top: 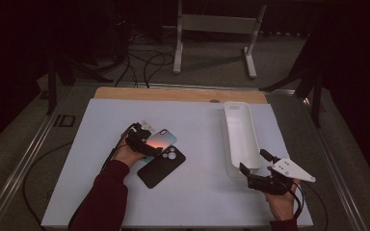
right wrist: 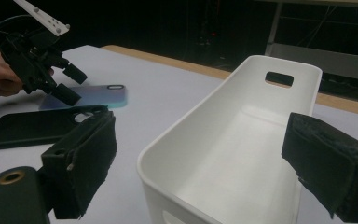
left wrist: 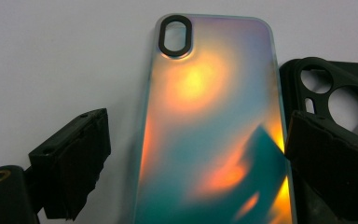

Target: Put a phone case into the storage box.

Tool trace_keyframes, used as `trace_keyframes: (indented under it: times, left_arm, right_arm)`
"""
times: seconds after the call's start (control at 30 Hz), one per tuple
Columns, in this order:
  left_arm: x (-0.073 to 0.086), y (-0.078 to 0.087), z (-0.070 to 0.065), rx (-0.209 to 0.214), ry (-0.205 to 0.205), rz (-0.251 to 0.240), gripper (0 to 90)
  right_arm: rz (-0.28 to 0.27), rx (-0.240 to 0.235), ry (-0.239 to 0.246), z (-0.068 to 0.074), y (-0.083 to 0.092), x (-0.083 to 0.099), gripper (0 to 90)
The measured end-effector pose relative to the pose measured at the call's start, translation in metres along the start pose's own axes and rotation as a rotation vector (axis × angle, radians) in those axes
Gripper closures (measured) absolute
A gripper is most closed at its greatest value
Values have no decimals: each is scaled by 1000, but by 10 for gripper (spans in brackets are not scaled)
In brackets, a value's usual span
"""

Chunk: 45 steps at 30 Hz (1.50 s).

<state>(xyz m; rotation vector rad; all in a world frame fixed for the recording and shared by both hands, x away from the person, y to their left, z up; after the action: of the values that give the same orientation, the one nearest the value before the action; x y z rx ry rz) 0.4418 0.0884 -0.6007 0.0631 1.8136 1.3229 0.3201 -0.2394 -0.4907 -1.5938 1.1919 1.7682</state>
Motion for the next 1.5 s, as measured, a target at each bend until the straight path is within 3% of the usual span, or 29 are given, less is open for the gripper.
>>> trace_keyframes:
  times: [0.3,0.4,0.5,0.67,0.97,1.37,1.5]
  left_arm:
    - [2,-1,-3,9,-12,20,88]
    - [7,-4,3,-60,-36,55,110]
    - [9,-4,4,-29,-8,58,116]
    - [10,-3,3,-23,15,83,153]
    - [14,1,2,-20,6,132,155]
    - [13,3,2,-21,-14,131,169]
    - [10,6,4,-38,-10,109,169]
  right_arm:
    - [0,1,0,0,0,0,96]
    - [-1,2,0,0,1,0,95]
    - [0,2,1,0,1,0,96]
    - [0,4,0,-1,1,0,96]
    - [4,5,-1,-1,1,0,95]
    - [10,4,-6,-1,0,1,96]
    - [10,3,-2,-1,-1,1,96]
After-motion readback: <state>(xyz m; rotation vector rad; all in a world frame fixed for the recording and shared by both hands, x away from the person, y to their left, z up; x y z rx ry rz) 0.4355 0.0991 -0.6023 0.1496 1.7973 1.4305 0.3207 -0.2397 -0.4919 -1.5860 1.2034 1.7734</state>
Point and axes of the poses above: each handheld gripper's, and its own axes: y roughly backward along the jaws, x roughly out of its underside, z roughly to its left, the point moved 10 cm from there along -y, roughly forward along the jaws, and after that the axes turned 3 degrees about y, right-handed, at the moved point
